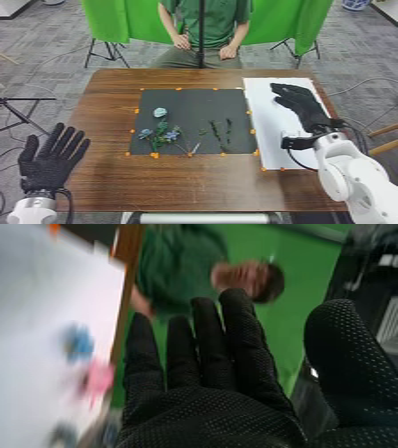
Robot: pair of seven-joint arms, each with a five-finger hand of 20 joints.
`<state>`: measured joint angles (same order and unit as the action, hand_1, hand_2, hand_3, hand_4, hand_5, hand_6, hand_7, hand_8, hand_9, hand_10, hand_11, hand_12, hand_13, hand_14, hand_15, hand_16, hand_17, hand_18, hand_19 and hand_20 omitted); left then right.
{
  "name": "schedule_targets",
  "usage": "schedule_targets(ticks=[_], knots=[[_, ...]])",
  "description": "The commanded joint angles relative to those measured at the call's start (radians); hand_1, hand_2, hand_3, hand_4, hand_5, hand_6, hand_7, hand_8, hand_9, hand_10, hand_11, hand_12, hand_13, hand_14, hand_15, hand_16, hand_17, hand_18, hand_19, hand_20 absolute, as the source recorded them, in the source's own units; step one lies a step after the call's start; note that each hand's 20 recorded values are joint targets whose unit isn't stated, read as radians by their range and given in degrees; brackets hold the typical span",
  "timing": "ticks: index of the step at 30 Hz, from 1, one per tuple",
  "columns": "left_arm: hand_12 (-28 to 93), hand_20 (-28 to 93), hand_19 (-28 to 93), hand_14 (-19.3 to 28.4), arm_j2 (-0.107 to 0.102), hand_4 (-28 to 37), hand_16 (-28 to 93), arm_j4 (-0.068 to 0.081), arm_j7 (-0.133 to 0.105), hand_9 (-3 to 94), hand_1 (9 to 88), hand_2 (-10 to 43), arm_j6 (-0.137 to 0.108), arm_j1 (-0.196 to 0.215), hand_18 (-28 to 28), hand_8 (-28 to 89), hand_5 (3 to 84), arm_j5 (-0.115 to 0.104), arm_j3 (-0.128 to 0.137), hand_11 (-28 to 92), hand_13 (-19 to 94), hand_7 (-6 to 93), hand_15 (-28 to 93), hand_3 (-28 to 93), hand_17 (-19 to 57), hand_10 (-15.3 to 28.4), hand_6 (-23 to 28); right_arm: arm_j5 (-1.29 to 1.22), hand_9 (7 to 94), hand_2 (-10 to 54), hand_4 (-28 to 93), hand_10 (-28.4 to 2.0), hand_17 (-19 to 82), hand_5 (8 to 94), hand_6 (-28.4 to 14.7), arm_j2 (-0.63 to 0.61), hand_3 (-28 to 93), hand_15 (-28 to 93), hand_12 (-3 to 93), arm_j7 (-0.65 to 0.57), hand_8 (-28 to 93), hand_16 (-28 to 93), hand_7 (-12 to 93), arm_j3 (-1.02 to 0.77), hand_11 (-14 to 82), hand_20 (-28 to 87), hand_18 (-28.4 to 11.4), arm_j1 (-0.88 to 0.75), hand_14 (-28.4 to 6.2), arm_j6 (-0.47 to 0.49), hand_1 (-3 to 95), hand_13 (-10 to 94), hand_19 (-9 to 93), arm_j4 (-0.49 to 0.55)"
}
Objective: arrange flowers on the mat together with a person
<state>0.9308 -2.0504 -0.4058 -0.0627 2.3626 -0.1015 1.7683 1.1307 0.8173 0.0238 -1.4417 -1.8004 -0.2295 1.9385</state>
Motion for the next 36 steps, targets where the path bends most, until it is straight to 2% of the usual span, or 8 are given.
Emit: schedule_targets(ticks=[1,6,14,19,33,36], knots=[[8,13,32,16.0,0.008,-28.3,-7,-0.006,-0.007,41.0,25.5,10.8,0.001,0.028,14.2,-8,44.8,-0.009,0.009,14,31,7.6,32,69,-3.0,13.6,6.8,-0.051,43.7,10.2,-24,-11.3,21,49.3,-3.7,0.019,74,9,8.0,0.046,-11,2,12,-0.13,4.8,23,-8.7,-0.19,-6.7,-0.077,23.8,28,2,0.054],[8,14,32,16.1,0.001,-28.3,-7,-0.001,-0.005,41.1,25.4,10.8,0.002,0.018,14.2,-8,44.9,-0.013,0.006,14,31,7.6,32,69,-3.0,13.7,6.8,-0.056,44.1,10.3,-24,-11.2,21,49.6,-3.7,0.013,74,10,7.9,0.057,-11,1,12,-0.161,4.9,24,-9.1,-0.235,-7.1,-0.071,23.6,28,2,0.064],[8,14,32,16.1,0.004,-28.3,-7,-0.002,0.004,41.1,25.4,10.8,0.001,0.016,14.2,-8,44.8,-0.008,0.013,14,31,7.6,32,69,-3.0,13.7,6.7,-0.045,44.1,9.4,-24,-11.0,21,49.7,-3.3,0.047,74,11,8.0,0.075,-11,0,13,-0.253,4.9,24,-9.5,-0.32,-7.3,0.009,24.1,28,3,0.088],[8,14,32,16.1,0.001,-28.3,-7,0.001,0.009,41.1,25.3,10.7,0.0,0.01,14.1,-8,44.9,-0.01,0.007,14,31,7.5,32,69,-3.0,13.7,6.8,-0.054,44.0,9.3,-24,-10.9,21,49.7,-3.2,0.037,74,11,8.0,0.084,-11,0,13,-0.26,4.9,24,-9.7,-0.336,-7.5,0.011,24.2,28,3,0.092],[8,14,32,16.0,0.01,-28.3,-7,0.001,0.018,41.1,25.3,10.7,-0.003,0.007,14.2,-8,44.8,-0.004,0.007,14,31,7.6,32,69,-3.0,13.7,6.8,-0.049,43.4,8.7,-24,-11.0,21,49.5,-3.0,0.016,74,11,8.1,0.048,-12,0,13,-0.142,4.8,24,-10.2,-0.226,-8.2,-0.019,24.7,28,3,0.063],[8,14,32,16.1,0.012,-28.3,-7,-0.001,0.018,41.1,25.3,10.7,-0.004,0.01,14.2,-8,44.8,-0.004,0.008,14,31,7.6,32,69,-3.0,13.7,6.8,-0.064,43.3,8.6,-23,-10.9,21,49.5,-3.0,0.025,74,11,8.1,0.069,-12,0,13,-0.135,4.8,23,-9.9,-0.208,-8.1,0.04,24.7,28,3,0.045]])
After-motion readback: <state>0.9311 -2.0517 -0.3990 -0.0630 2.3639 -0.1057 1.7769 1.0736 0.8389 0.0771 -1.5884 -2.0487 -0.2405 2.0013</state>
